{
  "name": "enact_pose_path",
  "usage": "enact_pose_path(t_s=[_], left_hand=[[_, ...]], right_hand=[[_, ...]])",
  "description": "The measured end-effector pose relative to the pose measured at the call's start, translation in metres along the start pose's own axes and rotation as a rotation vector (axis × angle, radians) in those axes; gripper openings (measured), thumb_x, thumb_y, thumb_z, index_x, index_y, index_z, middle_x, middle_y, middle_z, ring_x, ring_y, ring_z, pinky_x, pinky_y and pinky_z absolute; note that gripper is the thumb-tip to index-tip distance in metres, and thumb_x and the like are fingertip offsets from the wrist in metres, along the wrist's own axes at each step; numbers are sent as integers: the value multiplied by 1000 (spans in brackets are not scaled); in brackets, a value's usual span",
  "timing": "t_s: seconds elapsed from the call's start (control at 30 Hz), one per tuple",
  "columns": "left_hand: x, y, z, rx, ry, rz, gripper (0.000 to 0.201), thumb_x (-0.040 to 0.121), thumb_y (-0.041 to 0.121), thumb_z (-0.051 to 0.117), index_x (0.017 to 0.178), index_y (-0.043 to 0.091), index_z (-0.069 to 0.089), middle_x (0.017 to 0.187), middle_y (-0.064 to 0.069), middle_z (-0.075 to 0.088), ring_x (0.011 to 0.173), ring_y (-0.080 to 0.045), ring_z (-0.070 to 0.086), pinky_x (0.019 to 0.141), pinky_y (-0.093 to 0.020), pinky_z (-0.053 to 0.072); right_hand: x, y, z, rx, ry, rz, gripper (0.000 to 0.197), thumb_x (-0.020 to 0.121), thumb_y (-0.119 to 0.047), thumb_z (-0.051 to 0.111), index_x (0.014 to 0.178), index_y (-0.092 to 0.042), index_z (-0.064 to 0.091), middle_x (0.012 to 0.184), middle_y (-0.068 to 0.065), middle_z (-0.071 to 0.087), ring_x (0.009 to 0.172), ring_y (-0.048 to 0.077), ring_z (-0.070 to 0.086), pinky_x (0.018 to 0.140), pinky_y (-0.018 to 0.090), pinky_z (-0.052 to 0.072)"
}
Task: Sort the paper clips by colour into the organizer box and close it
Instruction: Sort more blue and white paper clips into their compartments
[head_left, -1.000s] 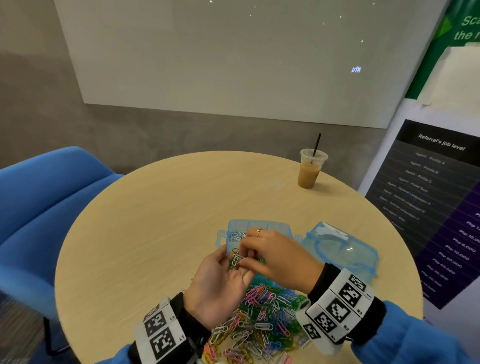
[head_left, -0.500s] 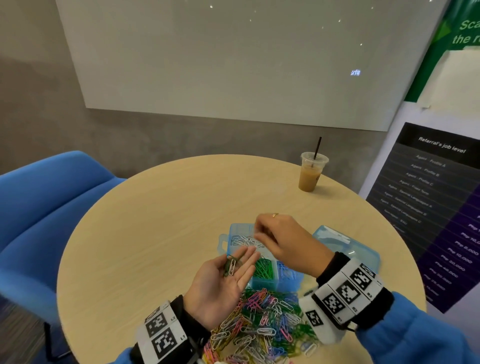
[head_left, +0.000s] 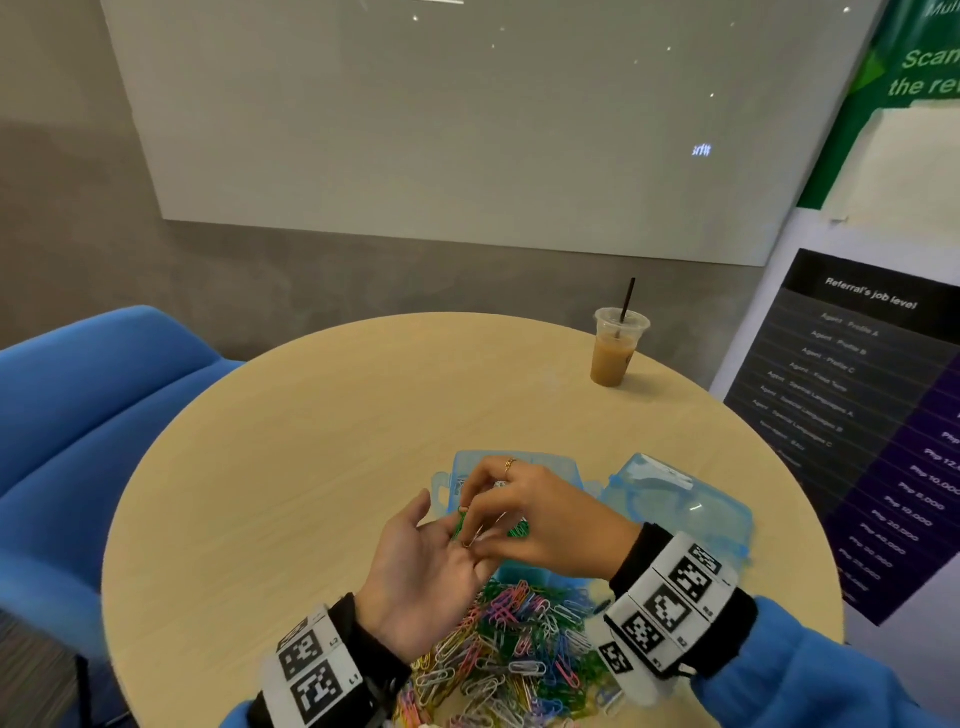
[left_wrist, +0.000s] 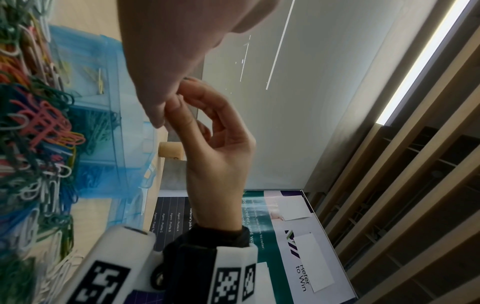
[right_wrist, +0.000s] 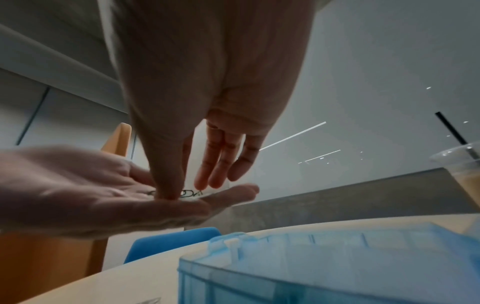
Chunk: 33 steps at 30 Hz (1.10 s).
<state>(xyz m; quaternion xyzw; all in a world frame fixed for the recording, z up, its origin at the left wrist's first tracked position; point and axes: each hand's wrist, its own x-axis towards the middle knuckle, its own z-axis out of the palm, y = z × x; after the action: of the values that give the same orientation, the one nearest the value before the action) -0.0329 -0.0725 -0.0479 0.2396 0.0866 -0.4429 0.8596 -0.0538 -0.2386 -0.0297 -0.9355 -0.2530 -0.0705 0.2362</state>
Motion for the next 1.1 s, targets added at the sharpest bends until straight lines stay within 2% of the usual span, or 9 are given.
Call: enact_pose_path(t_s=[0.07, 0.2, 0.37, 0.5, 0.63, 0.8, 0.93, 1.03, 1.1], left_hand=[[1, -2, -1, -1, 1, -6, 63, 103, 43, 30, 135, -10, 44, 124, -24, 59, 117, -27, 51, 117, -30, 22], [1, -3, -2, 32, -14, -5, 58, 104, 39, 29, 134, -8, 46, 118, -23, 63, 103, -31, 60, 108, -35, 34], [1, -2, -1, 19, -19, 1, 57, 104, 35, 31, 131, -13, 47, 135, -24, 53, 127, -30, 51, 117, -39, 28], [1, -3, -2, 44, -13, -12, 58, 105, 36, 31, 131, -13, 46, 137, -28, 50, 132, -33, 48, 116, -42, 29], [2, -3, -2, 35, 12, -9, 54, 105, 35, 32, 133, -10, 45, 127, -24, 57, 111, -30, 60, 101, -40, 47], [0, 1, 0, 0, 27, 3, 49, 105, 31, 33, 131, -10, 44, 126, -32, 57, 123, -38, 55, 112, -44, 36], [-1, 4, 2, -14, -9, 3, 49, 105, 30, 31, 129, -10, 45, 125, -31, 58, 123, -36, 56, 93, -50, 50], [-2, 5, 3, -39, -26, 13, 43, 105, 27, 32, 127, -7, 48, 127, -30, 58, 123, -37, 56, 100, -45, 47], [-2, 5, 2, -15, -25, 8, 43, 105, 25, 33, 127, -7, 50, 125, -29, 60, 119, -37, 59, 93, -48, 51]], right_hand=[[-1, 0, 1, -3, -1, 13, 8, 87, -22, 69, 90, -16, 72, 107, -1, 54, 98, 12, 54, 83, 35, 48], [-3, -2, 4, -62, -48, 40, 11, 90, -24, 66, 97, -15, 68, 111, 1, 50, 98, 13, 52, 84, 34, 47], [-6, -2, 2, -12, -3, 54, 15, 94, -18, 60, 103, -8, 66, 106, 3, 53, 92, 15, 56, 84, 34, 48], [-5, -1, -1, -19, -13, 51, 9, 93, -16, 62, 97, -8, 67, 102, 2, 54, 88, 12, 54, 79, 30, 47], [-4, -7, -4, 157, 27, 77, 8, 91, -20, 66, 91, -11, 67, 95, -2, 54, 79, 4, 51, 72, 17, 41], [1, -10, -8, 405, 117, 207, 8, 90, -19, 68, 91, -11, 69, 91, -2, 62, 81, 7, 57, 71, 26, 48], [5, -10, -8, 354, 39, 209, 9, 90, -19, 68, 92, -11, 71, 99, 0, 66, 88, 10, 62, 75, 17, 46], [6, -12, -5, 310, 53, 202, 5, 87, -21, 71, 88, -16, 71, 108, -2, 55, 93, 8, 58, 83, 18, 46], [8, -12, -3, 319, 101, 223, 5, 88, -22, 70, 87, -18, 70, 102, -3, 53, 90, 8, 55, 78, 21, 46]])
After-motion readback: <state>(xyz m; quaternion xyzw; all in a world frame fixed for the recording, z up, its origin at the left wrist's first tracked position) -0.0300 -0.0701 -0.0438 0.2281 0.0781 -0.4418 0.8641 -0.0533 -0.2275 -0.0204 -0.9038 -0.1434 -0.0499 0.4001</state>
